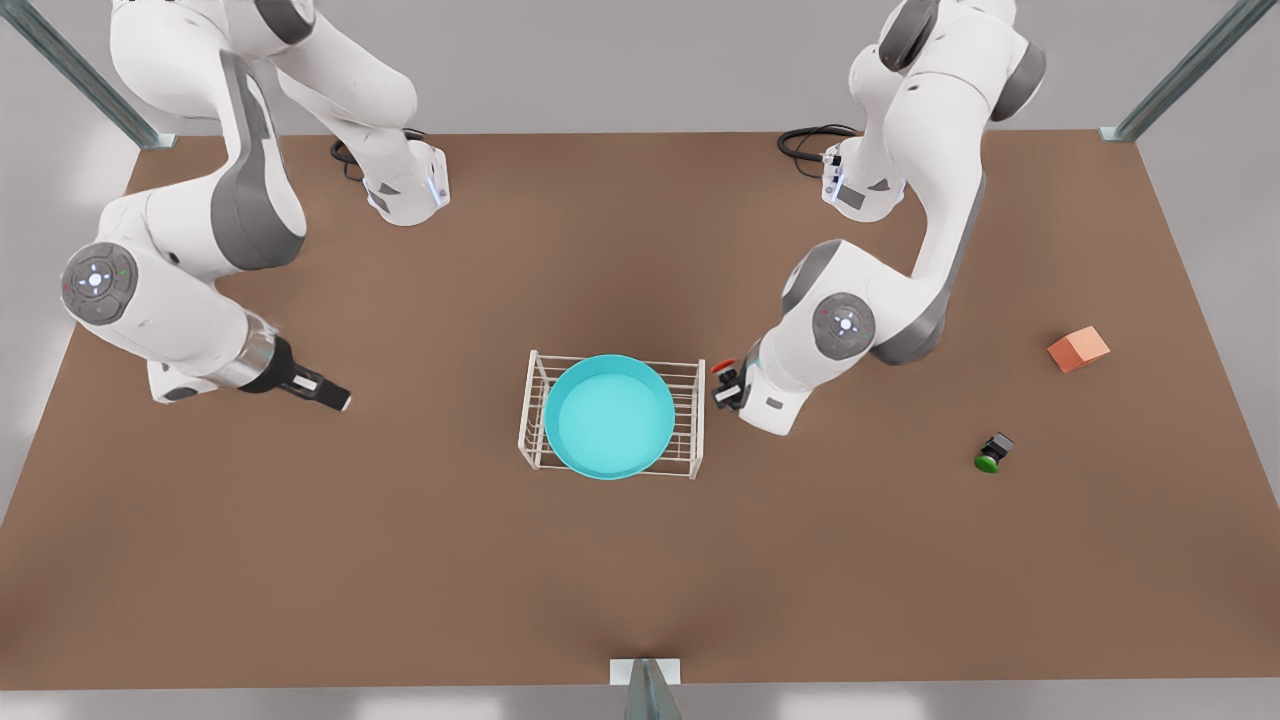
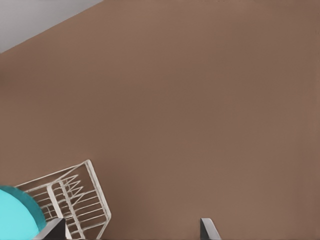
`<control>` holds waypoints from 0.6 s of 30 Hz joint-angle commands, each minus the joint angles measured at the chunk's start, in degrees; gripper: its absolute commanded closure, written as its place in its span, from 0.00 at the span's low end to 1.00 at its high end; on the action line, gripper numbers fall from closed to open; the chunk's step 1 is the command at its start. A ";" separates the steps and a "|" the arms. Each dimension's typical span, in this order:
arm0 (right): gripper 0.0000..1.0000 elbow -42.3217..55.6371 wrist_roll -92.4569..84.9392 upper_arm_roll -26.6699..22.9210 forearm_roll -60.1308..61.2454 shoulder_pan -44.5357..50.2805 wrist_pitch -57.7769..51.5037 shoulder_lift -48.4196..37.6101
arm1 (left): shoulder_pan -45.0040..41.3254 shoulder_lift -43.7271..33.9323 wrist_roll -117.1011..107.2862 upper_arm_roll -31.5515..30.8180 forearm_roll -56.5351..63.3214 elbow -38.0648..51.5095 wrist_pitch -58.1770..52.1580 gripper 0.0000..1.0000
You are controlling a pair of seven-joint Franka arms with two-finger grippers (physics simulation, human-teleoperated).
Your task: Place the plate on the shelf with right arm and place the red button switch in the plate with left arm
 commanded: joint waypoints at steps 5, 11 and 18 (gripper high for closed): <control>0.00 -2.51 -39.07 -21.56 3.14 14.89 -1.66 -4.57 | -4.14 4.18 -27.98 -0.15 -0.42 1.97 12.53 0.61; 0.00 -0.49 -35.64 -22.09 -3.54 11.90 -7.99 -4.57 | -8.71 10.50 -33.87 0.02 0.19 7.16 20.09 0.58; 0.00 1.62 -35.82 -25.08 -0.20 11.64 -11.16 -4.75 | -8.45 9.28 -23.70 0.46 12.06 6.37 5.70 0.00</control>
